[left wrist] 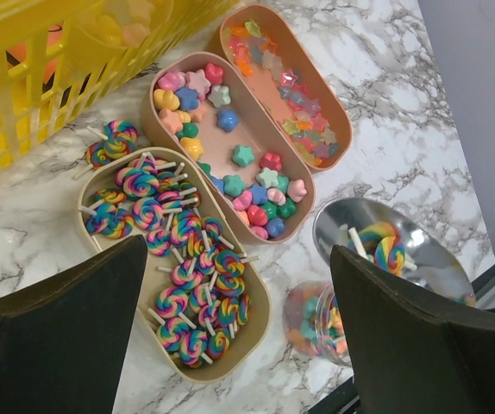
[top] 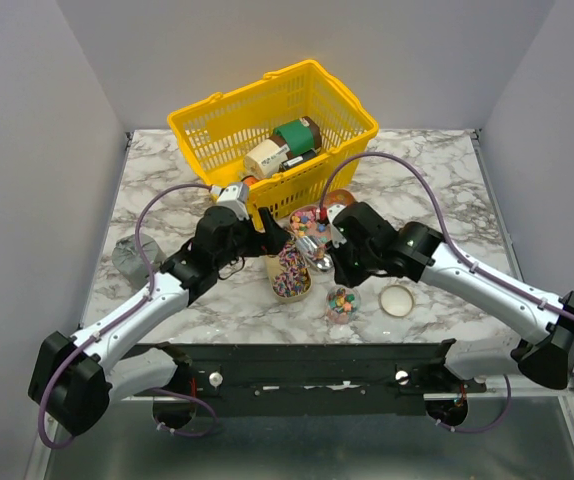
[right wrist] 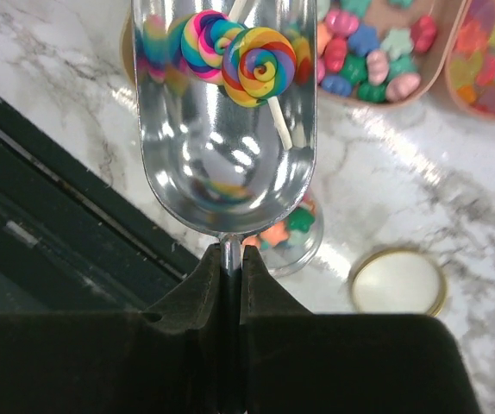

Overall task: Pack the candies
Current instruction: Place the fake candies in the packing bottle.

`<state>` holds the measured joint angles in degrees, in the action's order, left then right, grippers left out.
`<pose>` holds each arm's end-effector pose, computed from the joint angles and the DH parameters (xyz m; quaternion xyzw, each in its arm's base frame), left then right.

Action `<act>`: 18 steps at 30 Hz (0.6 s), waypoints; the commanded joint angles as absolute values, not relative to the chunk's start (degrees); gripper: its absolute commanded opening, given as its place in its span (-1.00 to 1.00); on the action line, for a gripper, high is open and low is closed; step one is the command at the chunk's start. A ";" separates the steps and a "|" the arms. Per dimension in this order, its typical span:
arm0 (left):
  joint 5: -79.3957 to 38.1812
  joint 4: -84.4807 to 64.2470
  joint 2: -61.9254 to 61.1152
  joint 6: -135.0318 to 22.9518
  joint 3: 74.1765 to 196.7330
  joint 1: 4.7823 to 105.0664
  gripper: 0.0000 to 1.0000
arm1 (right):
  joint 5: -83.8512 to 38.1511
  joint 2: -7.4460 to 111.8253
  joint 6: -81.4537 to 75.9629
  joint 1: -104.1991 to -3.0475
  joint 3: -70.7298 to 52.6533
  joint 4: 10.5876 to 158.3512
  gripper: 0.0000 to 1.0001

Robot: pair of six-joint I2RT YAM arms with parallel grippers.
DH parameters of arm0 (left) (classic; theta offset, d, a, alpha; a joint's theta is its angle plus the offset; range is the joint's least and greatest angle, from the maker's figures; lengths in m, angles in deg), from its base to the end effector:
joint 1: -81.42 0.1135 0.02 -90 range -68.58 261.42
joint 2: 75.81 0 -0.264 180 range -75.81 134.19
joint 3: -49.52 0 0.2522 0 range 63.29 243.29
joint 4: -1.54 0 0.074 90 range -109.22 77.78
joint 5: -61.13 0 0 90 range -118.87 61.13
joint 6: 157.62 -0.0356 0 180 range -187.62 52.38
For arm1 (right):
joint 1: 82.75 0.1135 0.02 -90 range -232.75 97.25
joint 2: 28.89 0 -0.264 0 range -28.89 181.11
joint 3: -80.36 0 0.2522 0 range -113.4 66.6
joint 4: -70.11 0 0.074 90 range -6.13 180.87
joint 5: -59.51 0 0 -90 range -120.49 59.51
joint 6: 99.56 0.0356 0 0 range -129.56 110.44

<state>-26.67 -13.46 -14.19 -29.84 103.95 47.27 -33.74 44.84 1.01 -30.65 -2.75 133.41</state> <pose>0.2030 -0.1393 0.2728 -0.0156 0.8297 -0.3404 0.4420 0.1609 0.2034 0.3195 -0.3288 0.8918 0.1380 0.2784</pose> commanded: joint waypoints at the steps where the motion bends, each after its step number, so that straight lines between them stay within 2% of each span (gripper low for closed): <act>1: -27.99 -16.17 -14.73 -31.76 107.14 47.15 0.96 | -28.75 43.72 13.96 -30.19 -5.04 146.42 -0.99; 8: -28.08 -16.70 -12.62 -35.01 108.20 47.23 0.96 | -19.16 36.59 23.39 -30.19 2.87 153.47 -0.99; 13: -26.76 -15.92 -11.39 -35.10 107.23 47.23 0.96 | -13.72 35.88 24.81 -30.19 3.14 160.32 -0.99; 18: -26.41 -14.16 -11.65 -34.57 105.04 47.23 0.95 | -8.70 36.50 24.54 -31.06 3.74 160.78 -0.99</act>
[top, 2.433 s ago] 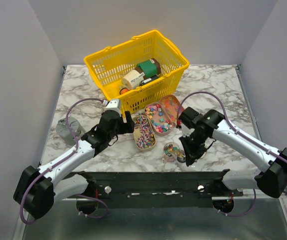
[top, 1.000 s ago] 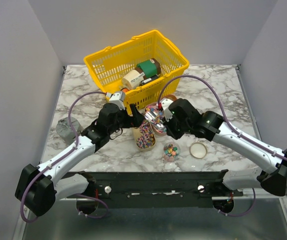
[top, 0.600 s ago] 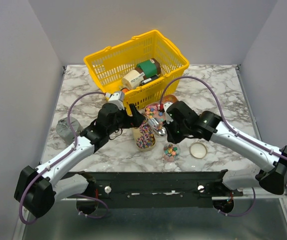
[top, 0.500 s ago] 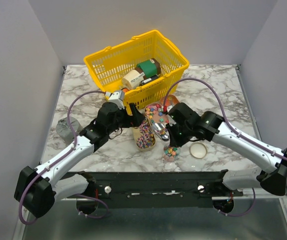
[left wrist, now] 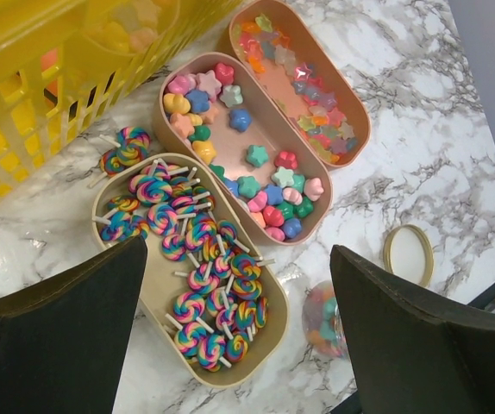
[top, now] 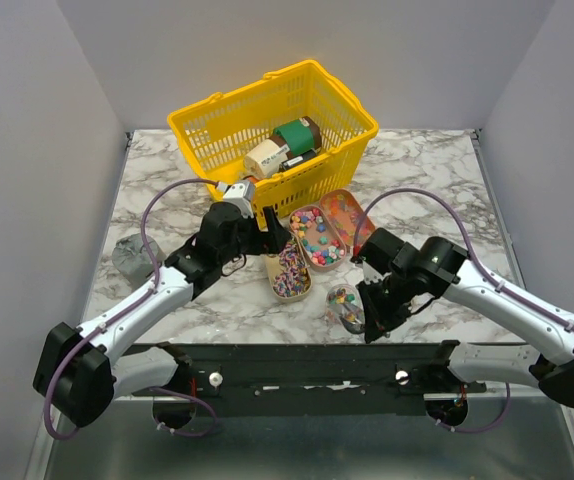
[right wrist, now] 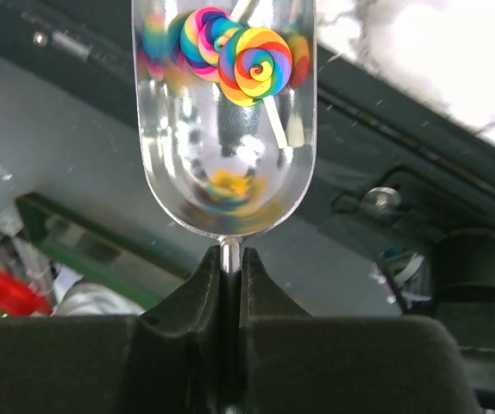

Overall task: Pack the candies
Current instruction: Place the fake candies in the packing bottle.

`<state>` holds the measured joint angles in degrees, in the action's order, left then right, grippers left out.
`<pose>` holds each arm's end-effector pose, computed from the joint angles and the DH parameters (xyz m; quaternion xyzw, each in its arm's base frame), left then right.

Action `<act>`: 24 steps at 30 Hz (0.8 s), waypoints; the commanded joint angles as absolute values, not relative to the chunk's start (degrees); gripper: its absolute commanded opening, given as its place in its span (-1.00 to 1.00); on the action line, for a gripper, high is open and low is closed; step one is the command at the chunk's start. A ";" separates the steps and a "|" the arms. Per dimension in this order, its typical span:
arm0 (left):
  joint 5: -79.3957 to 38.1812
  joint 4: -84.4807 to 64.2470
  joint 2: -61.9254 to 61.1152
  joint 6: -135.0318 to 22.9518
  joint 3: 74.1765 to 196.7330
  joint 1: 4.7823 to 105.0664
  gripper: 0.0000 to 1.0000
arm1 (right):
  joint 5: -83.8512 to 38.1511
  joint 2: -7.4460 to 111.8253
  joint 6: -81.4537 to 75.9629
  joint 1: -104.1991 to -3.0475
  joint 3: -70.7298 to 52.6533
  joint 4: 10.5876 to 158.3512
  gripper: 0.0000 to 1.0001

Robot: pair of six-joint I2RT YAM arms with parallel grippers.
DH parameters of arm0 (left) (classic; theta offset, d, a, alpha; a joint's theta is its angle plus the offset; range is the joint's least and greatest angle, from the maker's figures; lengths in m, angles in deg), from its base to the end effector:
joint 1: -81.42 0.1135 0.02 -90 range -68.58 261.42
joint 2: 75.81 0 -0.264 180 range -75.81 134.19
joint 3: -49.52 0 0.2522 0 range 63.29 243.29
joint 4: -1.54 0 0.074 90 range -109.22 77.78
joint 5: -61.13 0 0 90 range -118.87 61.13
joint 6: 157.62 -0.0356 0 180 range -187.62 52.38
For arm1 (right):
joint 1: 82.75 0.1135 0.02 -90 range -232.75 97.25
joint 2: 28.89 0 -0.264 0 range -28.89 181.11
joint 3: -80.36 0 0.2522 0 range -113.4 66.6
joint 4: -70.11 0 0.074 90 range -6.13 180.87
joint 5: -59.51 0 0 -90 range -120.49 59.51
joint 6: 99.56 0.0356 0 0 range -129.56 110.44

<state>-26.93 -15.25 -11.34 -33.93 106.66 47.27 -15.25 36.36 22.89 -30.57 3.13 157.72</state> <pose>0.2115 -0.1449 0.2748 0.0126 0.8391 -0.3152 0.4432 0.1049 0.1504 0.3006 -0.1848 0.9660 0.1807 0.0031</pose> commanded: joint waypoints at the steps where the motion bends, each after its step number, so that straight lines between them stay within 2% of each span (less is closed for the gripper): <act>1: -26.49 -13.98 -12.09 -34.57 104.69 47.23 0.95 | -7.39 36.41 24.63 -31.51 4.45 159.73 -0.99; 14: -28.34 -13.36 -13.32 -35.36 102.84 47.23 0.95 | -0.09 37.99 21.38 -43.90 6.48 156.03 -0.99; 24: -30.19 -14.68 -12.97 -36.59 103.45 47.23 0.95 | 10.55 36.33 21.46 -51.71 12.28 154.45 -0.99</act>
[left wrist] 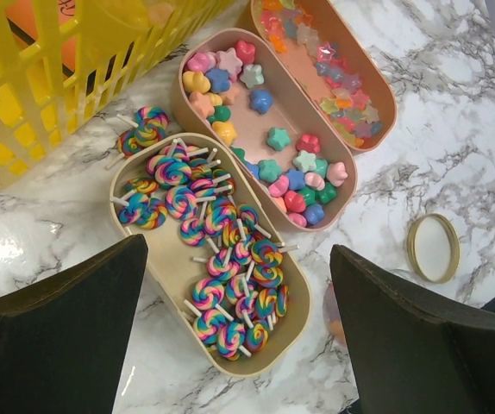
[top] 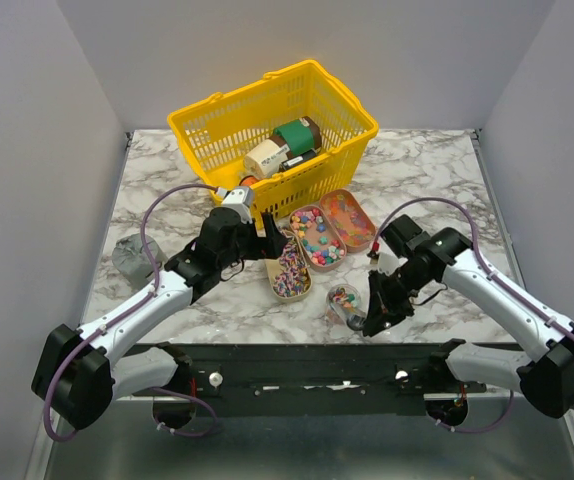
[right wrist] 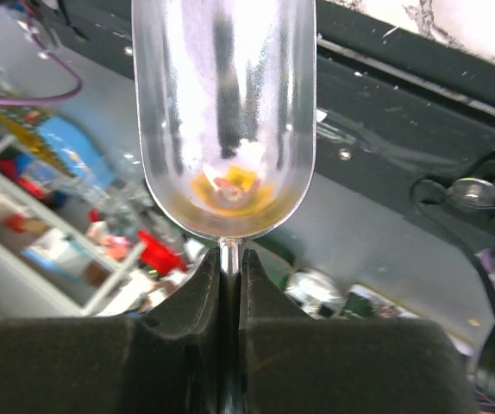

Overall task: Pack the candies
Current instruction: Place the fake candies in the packing bottle.

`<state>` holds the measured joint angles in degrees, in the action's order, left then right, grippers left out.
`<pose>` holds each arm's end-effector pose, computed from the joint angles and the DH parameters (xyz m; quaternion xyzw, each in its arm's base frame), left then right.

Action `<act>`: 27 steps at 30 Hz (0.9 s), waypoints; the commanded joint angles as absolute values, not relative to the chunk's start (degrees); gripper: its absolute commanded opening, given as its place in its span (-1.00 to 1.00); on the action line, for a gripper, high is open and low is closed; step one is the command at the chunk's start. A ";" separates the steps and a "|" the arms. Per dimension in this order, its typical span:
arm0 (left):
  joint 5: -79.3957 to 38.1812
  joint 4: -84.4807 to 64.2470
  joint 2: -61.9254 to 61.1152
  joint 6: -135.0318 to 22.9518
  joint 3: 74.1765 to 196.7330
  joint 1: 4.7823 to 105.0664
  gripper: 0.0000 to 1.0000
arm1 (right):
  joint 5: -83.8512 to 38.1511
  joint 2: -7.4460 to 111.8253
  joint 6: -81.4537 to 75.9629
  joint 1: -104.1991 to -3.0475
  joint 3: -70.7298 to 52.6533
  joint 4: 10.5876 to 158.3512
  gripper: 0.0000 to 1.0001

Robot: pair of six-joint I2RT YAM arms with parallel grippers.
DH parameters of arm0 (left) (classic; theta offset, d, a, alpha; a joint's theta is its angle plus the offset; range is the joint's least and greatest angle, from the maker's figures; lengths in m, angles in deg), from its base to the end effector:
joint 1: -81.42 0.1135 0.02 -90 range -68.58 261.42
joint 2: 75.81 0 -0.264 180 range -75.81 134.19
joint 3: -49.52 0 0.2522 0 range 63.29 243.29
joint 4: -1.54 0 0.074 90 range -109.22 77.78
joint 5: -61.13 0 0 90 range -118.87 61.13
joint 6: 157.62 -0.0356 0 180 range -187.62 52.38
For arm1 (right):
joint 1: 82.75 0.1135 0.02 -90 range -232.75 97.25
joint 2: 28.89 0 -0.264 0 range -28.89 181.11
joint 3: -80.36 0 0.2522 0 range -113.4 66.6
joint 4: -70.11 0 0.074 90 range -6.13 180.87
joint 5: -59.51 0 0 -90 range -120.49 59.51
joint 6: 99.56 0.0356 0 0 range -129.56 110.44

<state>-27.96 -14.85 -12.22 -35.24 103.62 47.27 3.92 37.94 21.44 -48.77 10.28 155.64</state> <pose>0.2065 -0.1408 0.2605 0.0173 0.8473 -0.2968 0.4401 0.1395 0.1183 0.2681 0.0447 -0.9522 -0.2835 0.1043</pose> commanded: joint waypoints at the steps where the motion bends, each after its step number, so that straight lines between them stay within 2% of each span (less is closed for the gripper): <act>1: -30.19 -14.68 -12.97 -36.59 103.36 47.23 0.95 | 10.99 36.24 21.73 -52.25 13.06 154.10 -0.99; 16: -30.45 -15.12 -12.62 -37.03 104.33 47.23 0.95 | 16.09 32.55 22.35 -57.26 12.55 153.84 -0.99; 23: -23.52 -15.47 -12.97 -38.35 106.26 47.23 0.98 | 6.61 33.86 16.55 -56.56 4.81 153.58 -0.99; 27: -19.38 -15.39 -12.88 -39.14 107.40 47.23 0.98 | 1.51 35.44 17.07 -50.52 2.62 149.19 -0.99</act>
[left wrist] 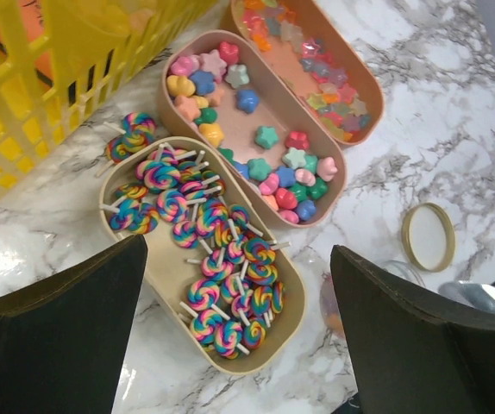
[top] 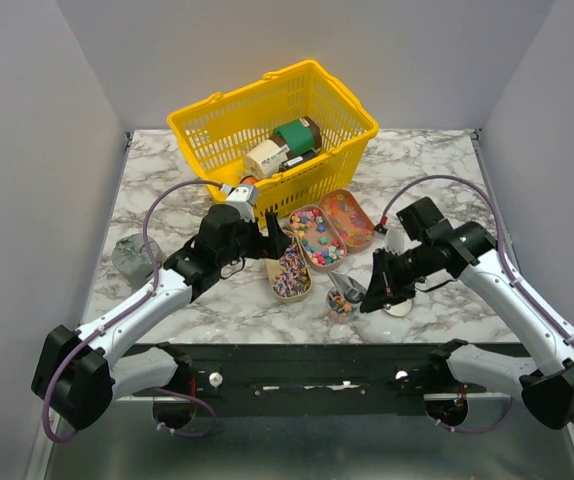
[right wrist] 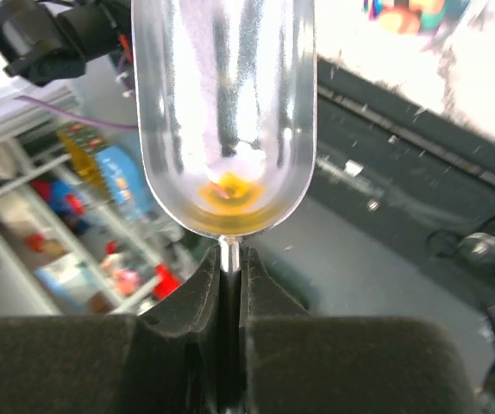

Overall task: Pack the candies
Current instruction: Place the fake candies in the packing bottle, then adjust the spatula.

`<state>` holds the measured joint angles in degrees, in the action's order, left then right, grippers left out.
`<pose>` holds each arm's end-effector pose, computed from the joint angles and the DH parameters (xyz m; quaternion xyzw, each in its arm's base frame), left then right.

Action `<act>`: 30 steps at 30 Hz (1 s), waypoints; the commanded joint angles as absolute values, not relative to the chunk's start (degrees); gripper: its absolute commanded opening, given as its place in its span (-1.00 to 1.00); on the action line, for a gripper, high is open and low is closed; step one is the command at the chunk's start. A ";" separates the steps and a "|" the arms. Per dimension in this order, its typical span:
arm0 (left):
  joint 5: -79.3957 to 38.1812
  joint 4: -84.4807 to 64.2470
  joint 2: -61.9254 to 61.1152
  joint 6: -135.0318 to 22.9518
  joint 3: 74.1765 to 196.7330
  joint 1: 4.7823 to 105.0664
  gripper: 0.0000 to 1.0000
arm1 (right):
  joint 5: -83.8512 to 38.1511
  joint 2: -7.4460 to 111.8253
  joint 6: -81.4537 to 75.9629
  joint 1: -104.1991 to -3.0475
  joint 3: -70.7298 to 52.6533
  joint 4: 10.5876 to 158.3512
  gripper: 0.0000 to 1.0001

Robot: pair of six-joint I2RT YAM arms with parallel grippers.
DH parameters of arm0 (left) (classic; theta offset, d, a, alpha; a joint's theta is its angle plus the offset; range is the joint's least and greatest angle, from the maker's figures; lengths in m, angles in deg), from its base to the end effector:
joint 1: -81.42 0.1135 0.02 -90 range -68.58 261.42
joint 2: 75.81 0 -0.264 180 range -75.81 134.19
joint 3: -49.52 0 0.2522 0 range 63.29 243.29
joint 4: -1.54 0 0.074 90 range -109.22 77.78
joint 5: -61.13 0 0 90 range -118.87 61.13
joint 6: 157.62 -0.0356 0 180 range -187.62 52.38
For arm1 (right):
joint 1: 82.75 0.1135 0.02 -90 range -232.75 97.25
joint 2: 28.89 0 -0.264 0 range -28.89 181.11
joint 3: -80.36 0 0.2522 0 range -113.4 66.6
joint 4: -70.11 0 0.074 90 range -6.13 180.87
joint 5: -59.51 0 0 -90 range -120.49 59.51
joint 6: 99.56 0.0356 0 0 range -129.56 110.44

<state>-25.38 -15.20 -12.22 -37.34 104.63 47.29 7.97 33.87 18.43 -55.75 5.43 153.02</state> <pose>0.2066 -0.1427 0.2661 0.0447 0.8430 -0.3071 0.4393 0.1497 0.1011 0.3052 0.0471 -0.9313 -0.3610 0.0098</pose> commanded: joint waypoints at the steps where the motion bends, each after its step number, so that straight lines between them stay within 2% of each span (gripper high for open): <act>1: -18.68 -15.30 -12.88 -39.06 107.84 47.23 0.98 | 0.28 36.14 17.42 -48.93 2.26 147.44 -0.99; 6: -17.27 -15.56 -14.29 -39.06 108.46 47.15 0.98 | -11.41 43.60 16.81 -39.00 -2.30 143.73 -0.99; 11: -15.68 -16.17 -15.43 -40.11 106.44 47.15 0.96 | -19.84 46.60 15.58 -36.35 -7.66 138.72 -0.99; 25: -15.95 -12.92 -14.64 -40.46 102.22 47.15 0.91 | -23.89 49.51 10.83 -33.88 -15.67 137.93 -0.99; 30: -14.63 -14.24 -12.71 -40.90 102.31 46.54 0.82 | -27.15 47.14 10.48 -33.80 -16.90 135.65 -0.99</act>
<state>-17.34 -10.48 -14.82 -39.00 103.21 47.45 -22.81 50.44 11.54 -34.06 -12.95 142.02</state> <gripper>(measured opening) 0.934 0.147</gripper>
